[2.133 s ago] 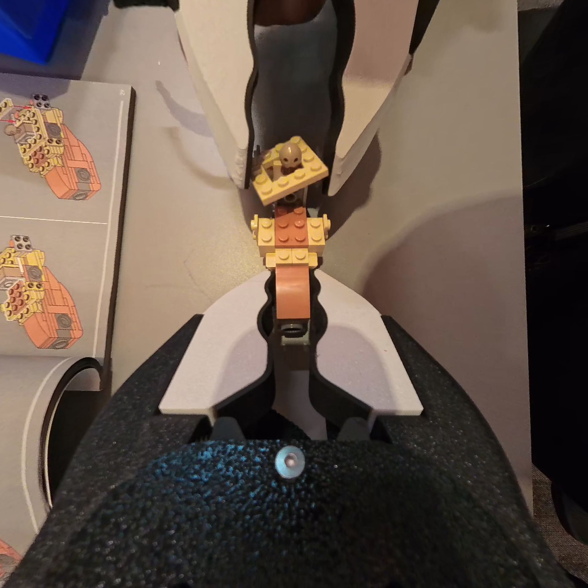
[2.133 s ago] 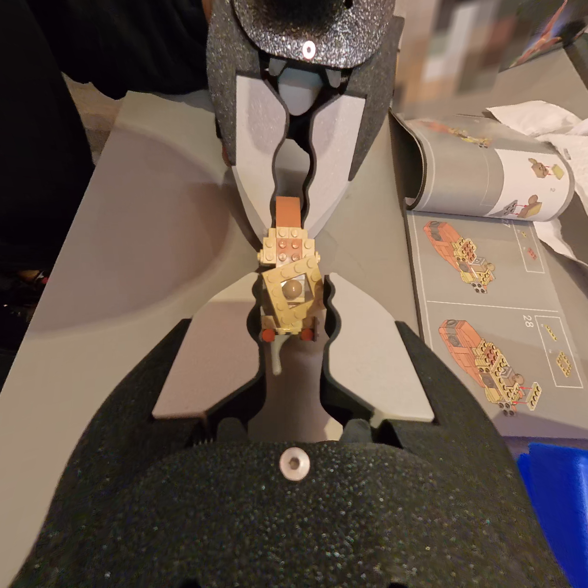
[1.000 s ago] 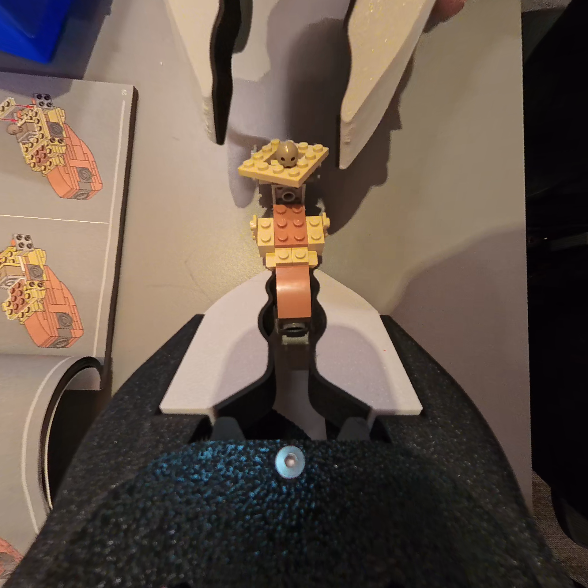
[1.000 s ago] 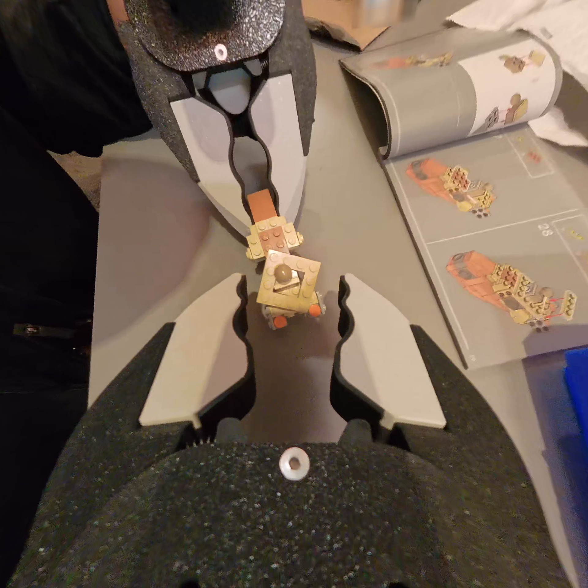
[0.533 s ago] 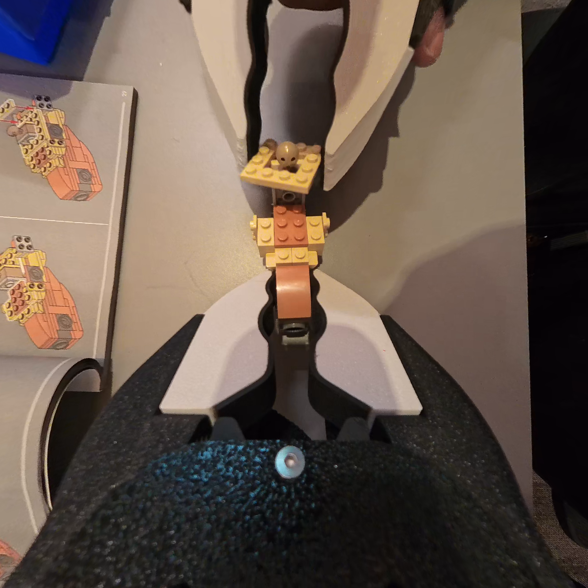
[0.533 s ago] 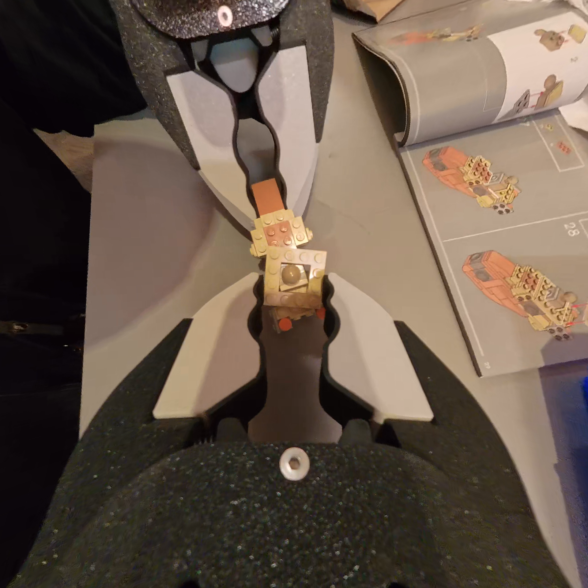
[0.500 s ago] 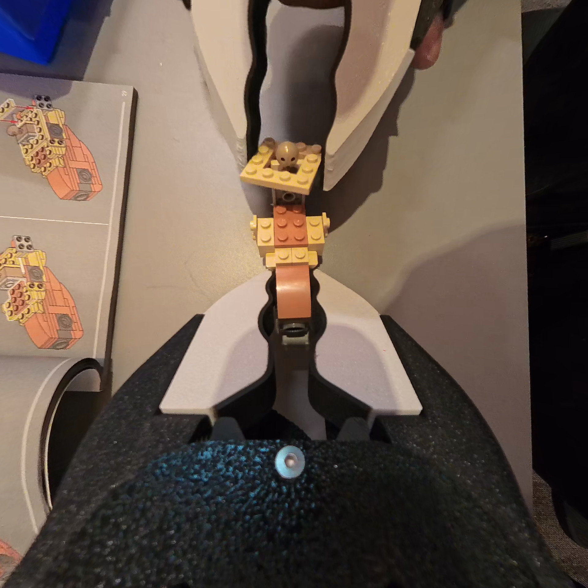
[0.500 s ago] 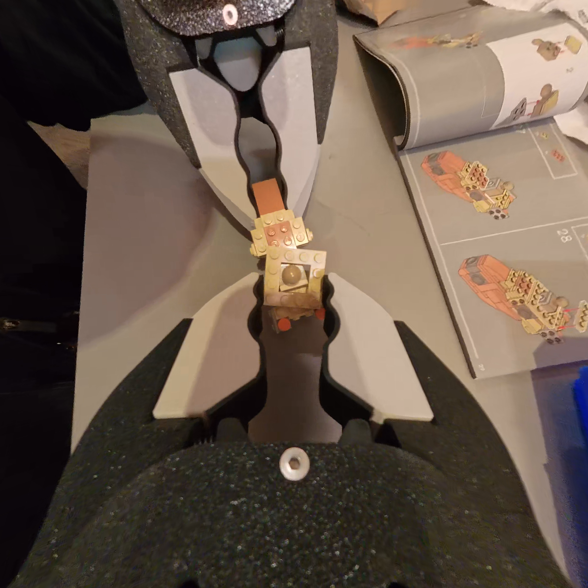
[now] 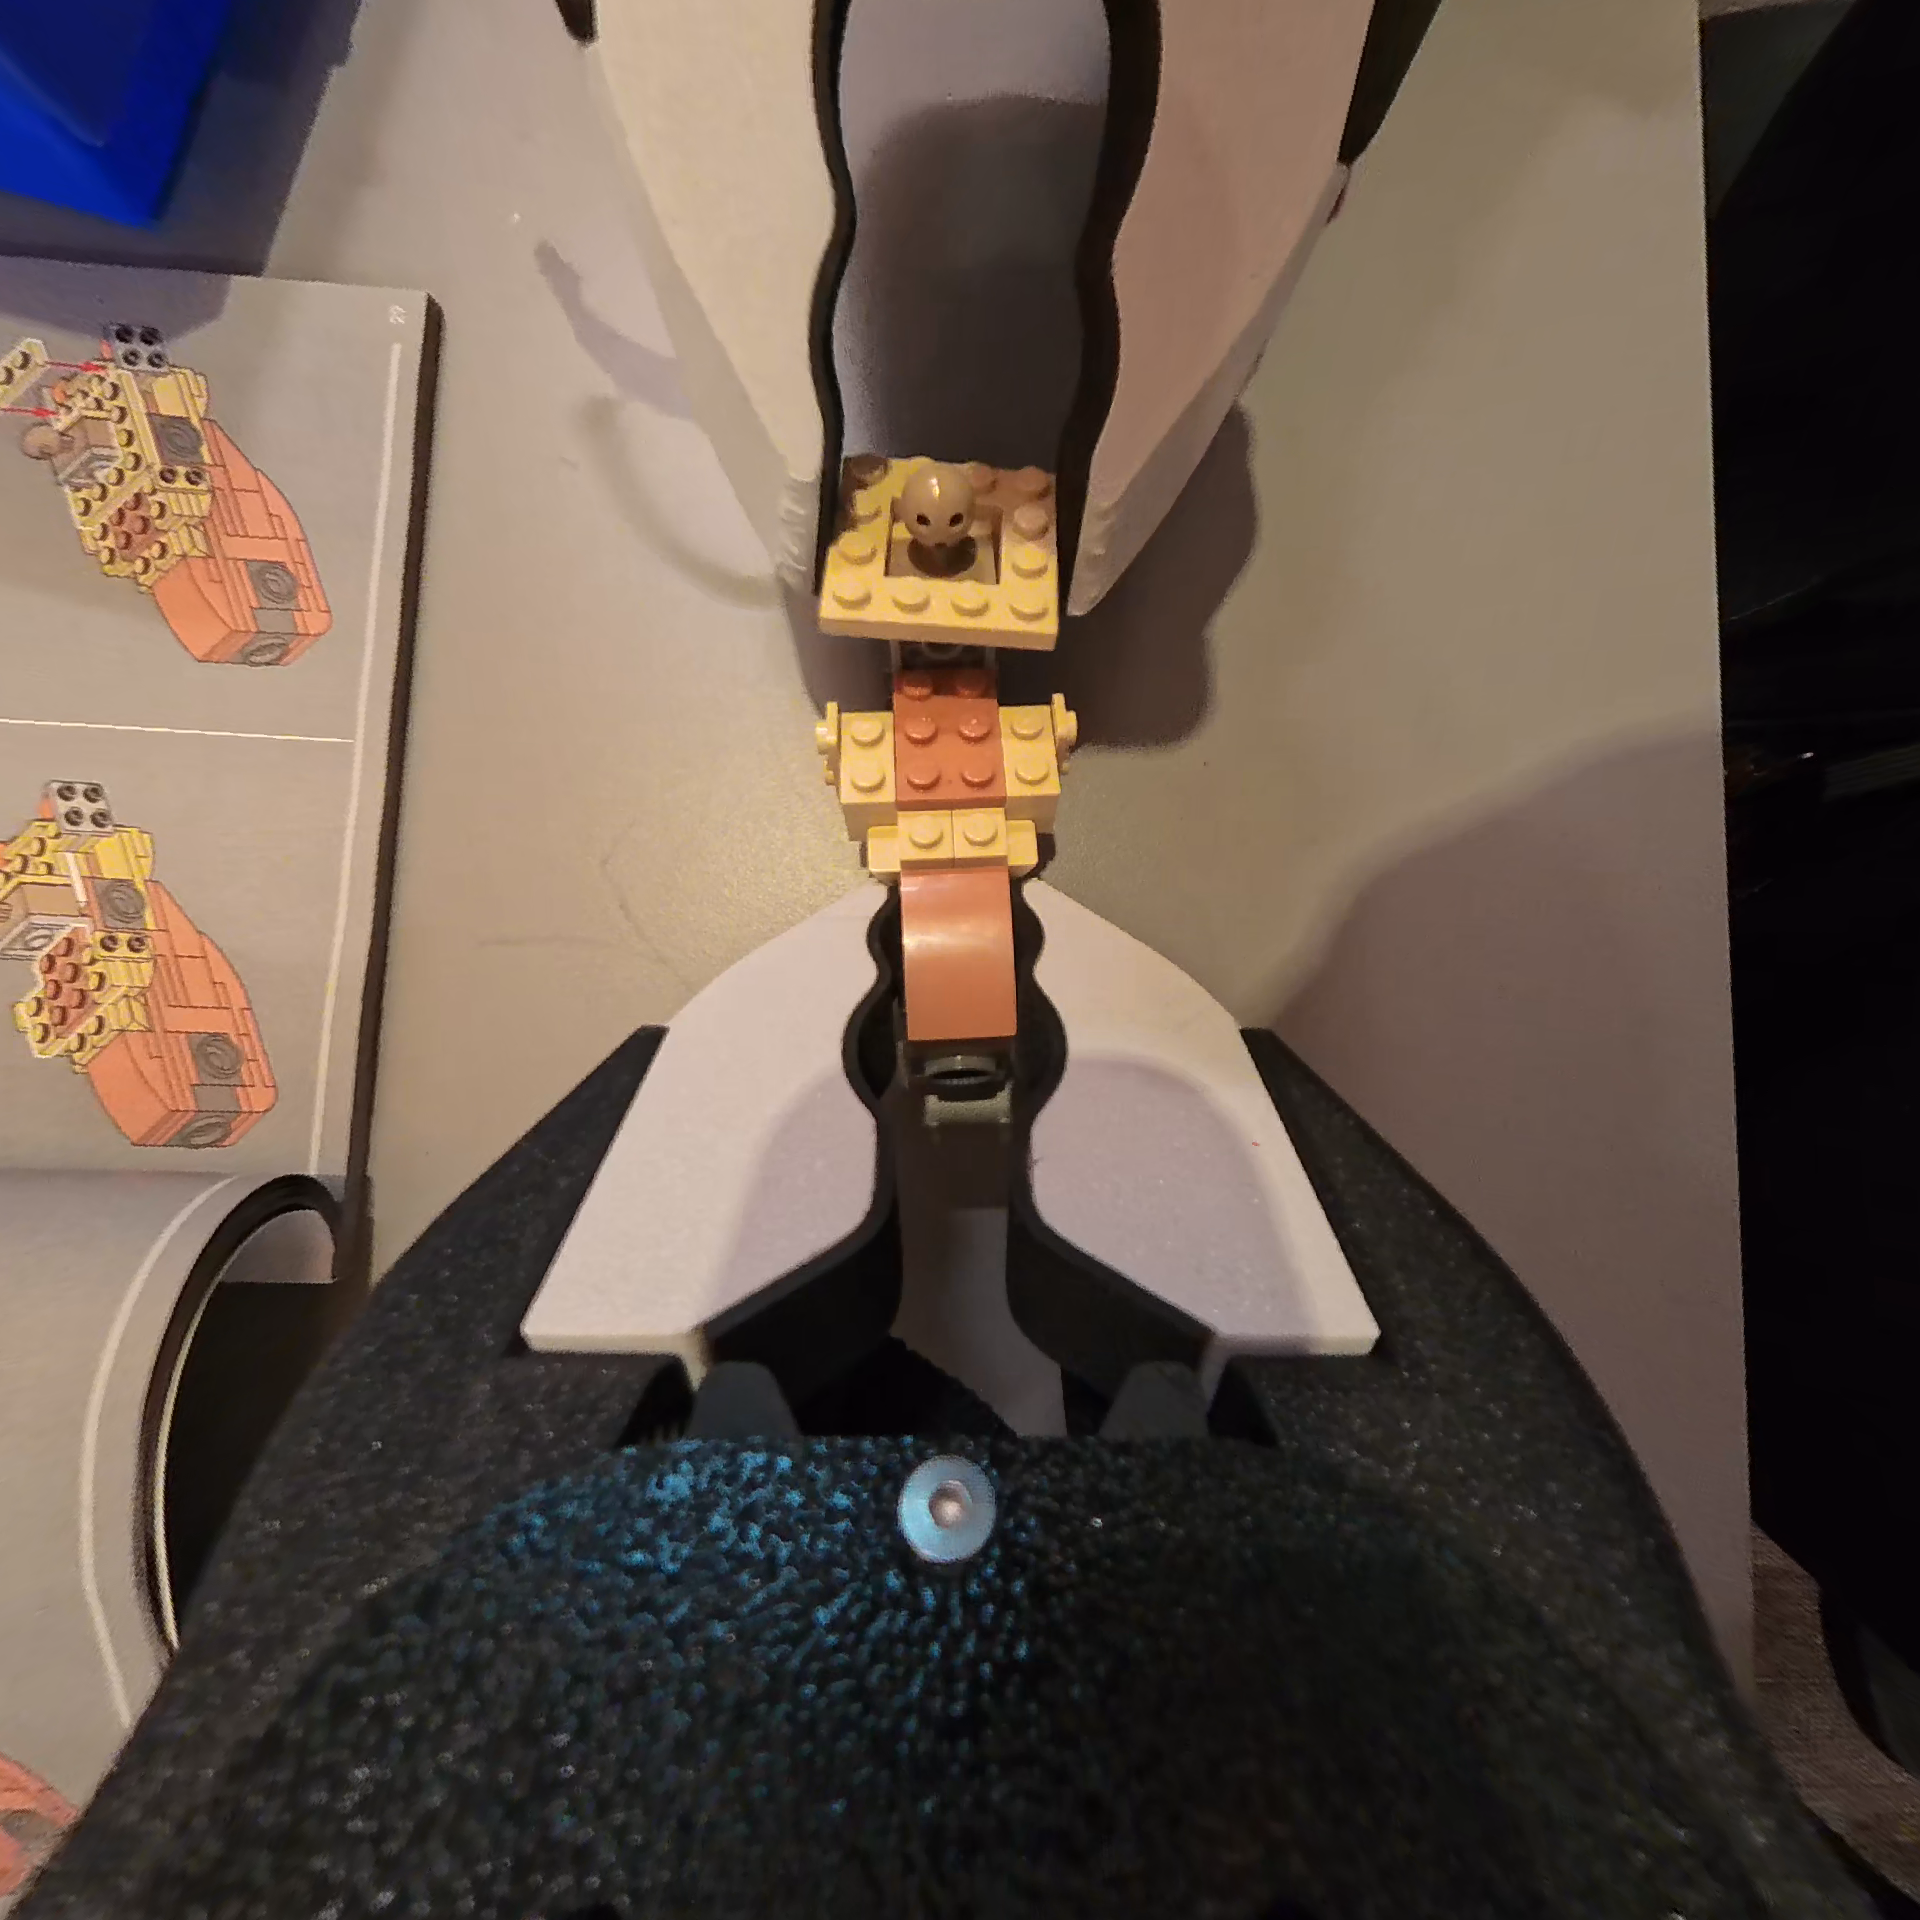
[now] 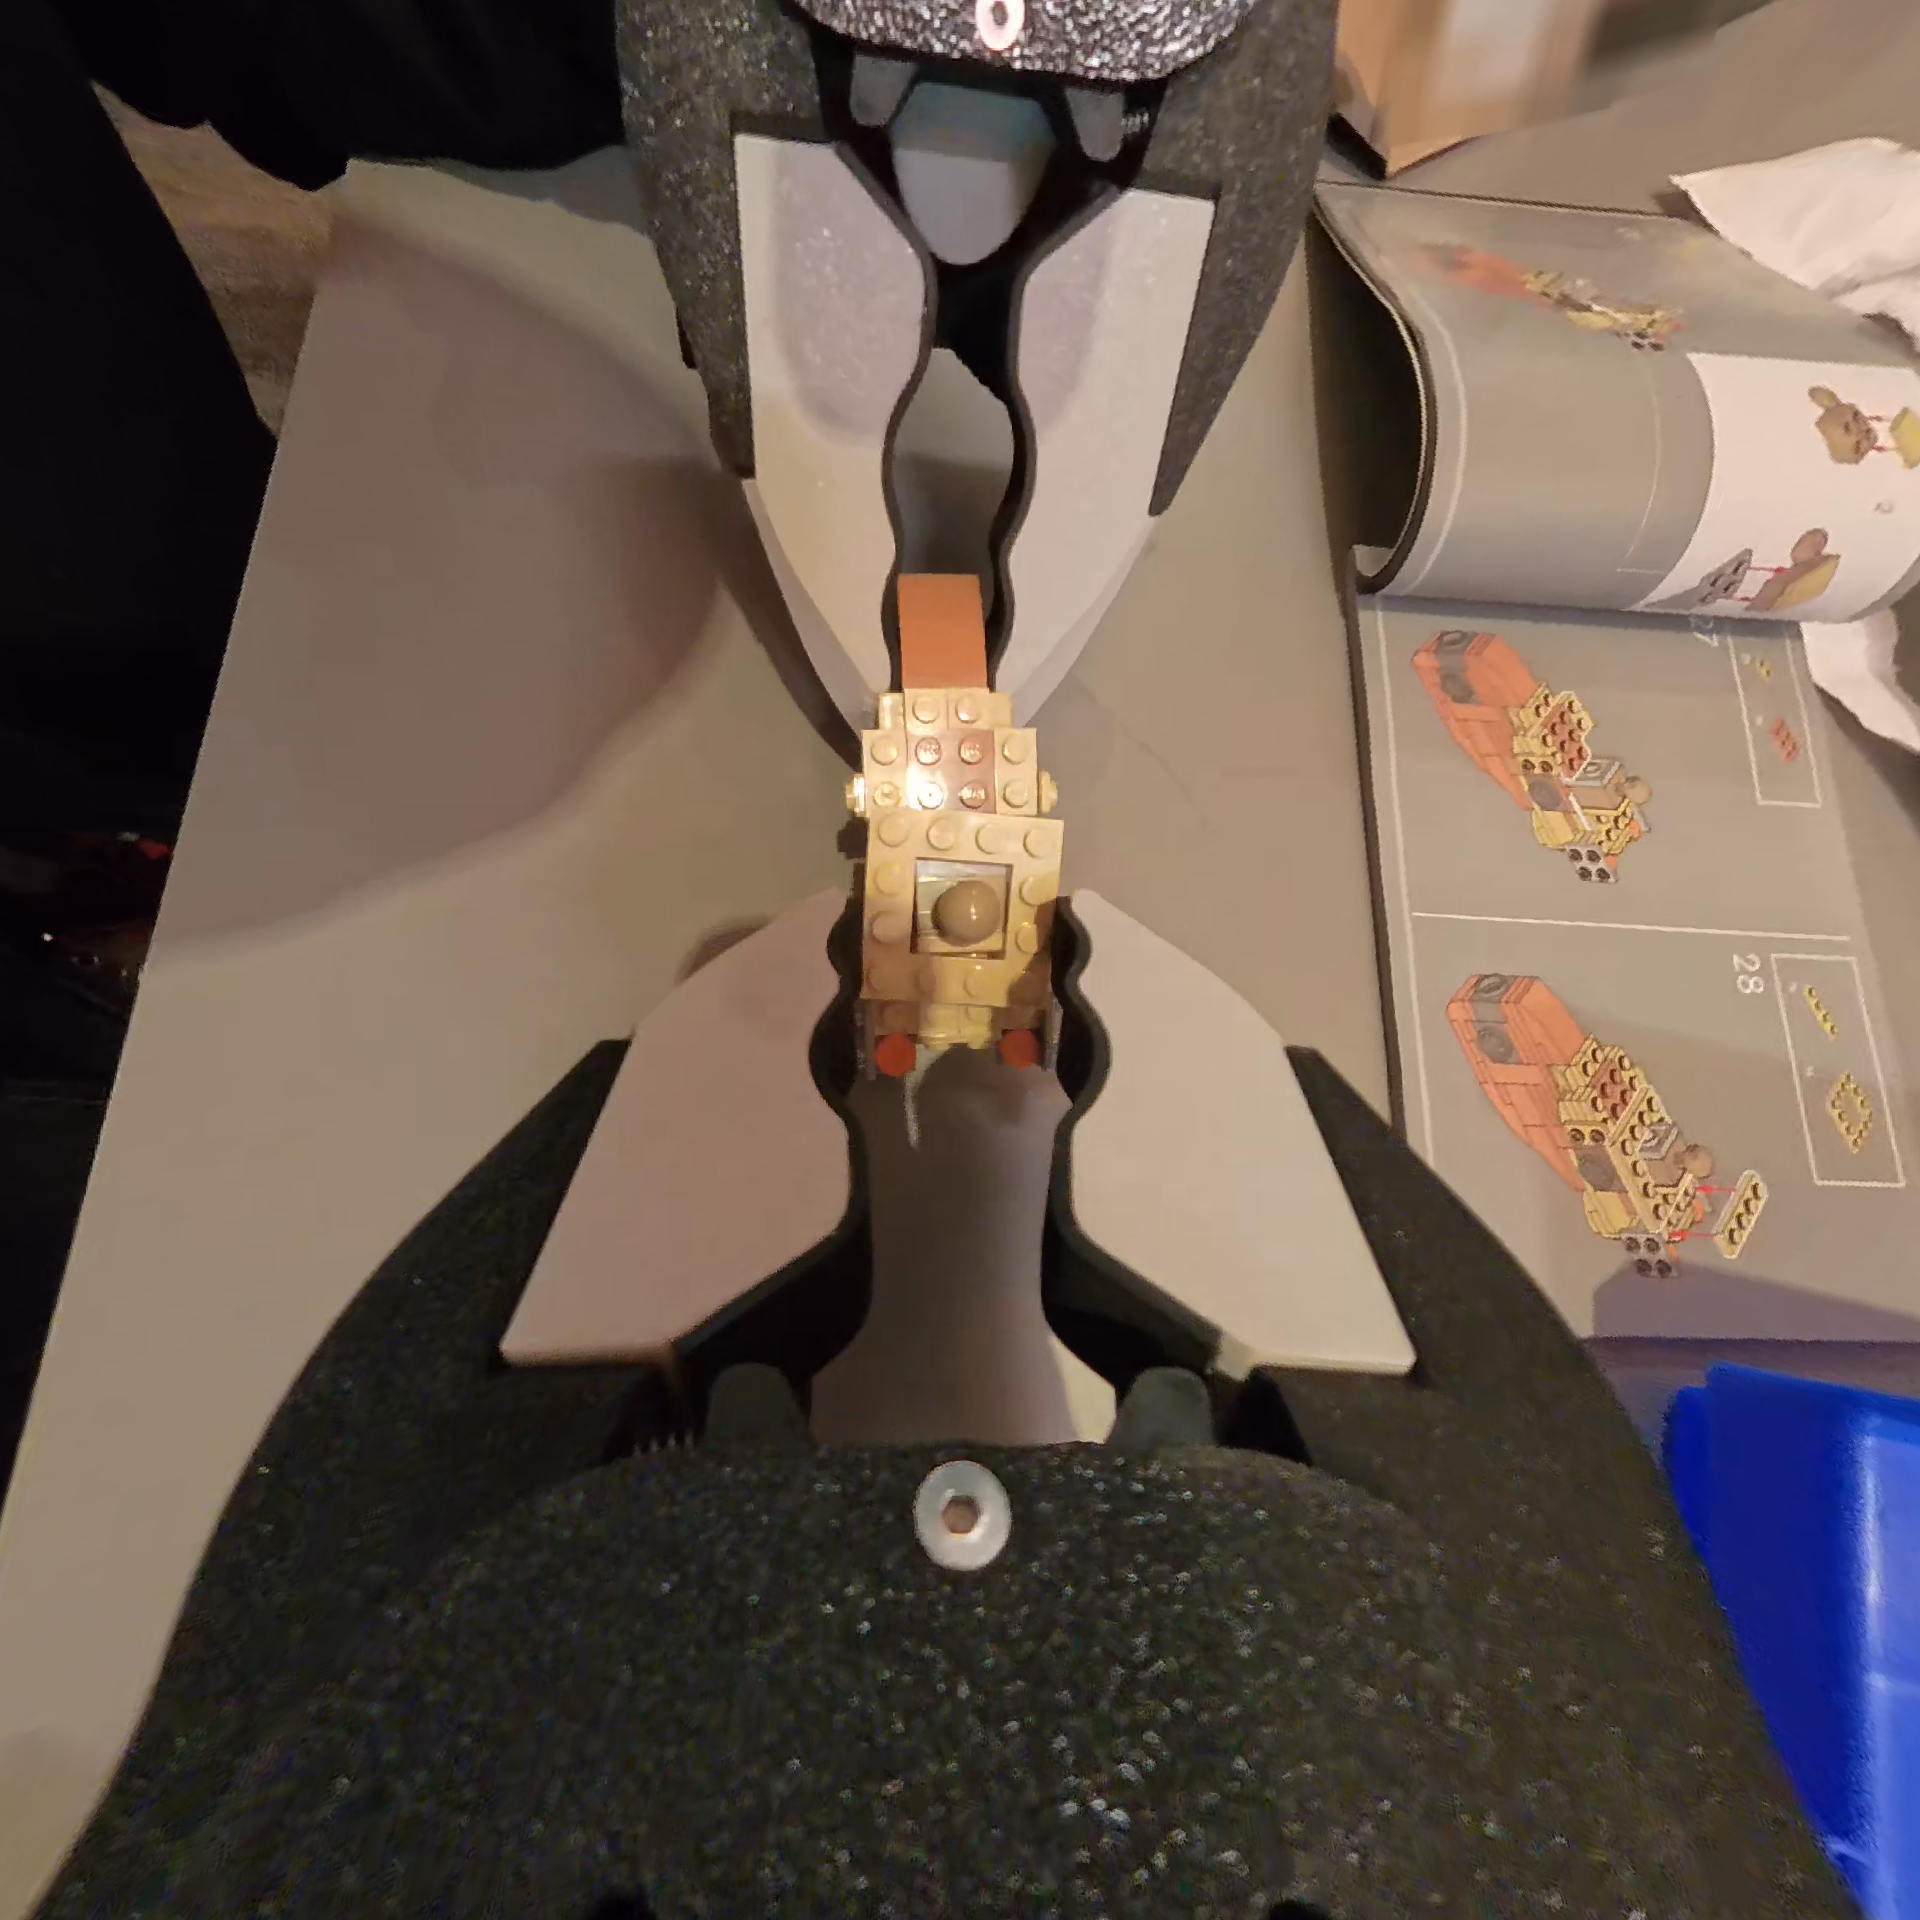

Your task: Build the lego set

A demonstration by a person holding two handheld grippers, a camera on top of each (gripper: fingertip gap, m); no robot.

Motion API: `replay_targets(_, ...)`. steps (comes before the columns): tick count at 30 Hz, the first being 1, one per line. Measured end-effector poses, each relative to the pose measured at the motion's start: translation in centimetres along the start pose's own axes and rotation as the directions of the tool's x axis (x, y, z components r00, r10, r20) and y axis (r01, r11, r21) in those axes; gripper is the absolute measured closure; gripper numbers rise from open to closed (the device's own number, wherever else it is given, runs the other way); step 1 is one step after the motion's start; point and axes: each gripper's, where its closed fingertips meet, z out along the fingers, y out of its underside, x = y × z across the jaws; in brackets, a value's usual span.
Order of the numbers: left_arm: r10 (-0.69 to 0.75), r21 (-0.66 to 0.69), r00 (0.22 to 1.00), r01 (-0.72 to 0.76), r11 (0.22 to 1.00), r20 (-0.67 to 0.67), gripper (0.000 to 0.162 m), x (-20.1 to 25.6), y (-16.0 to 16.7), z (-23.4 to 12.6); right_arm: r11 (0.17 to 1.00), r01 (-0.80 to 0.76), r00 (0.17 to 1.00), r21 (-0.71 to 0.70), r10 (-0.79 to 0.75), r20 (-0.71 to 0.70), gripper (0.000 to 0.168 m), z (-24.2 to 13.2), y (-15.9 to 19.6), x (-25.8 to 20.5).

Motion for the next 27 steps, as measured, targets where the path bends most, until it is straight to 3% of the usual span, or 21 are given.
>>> replay_targets(14,0.004,0.002,1.000,-0.004,1.000,-0.004,0.144,0.04,0.00,0.00,0.998,0.037,0.995,-0.045,-0.033,0.093,0.134,0.19,0.20,-0.12)
replay_targets(27,0.009,0.002,1.000,-0.009,1.000,-0.009,0.144,0.20,-0.06,0.06,0.997,0.051,0.998,-0.061,-0.048,0.047,0.129,0.38,-0.12,-0.51)
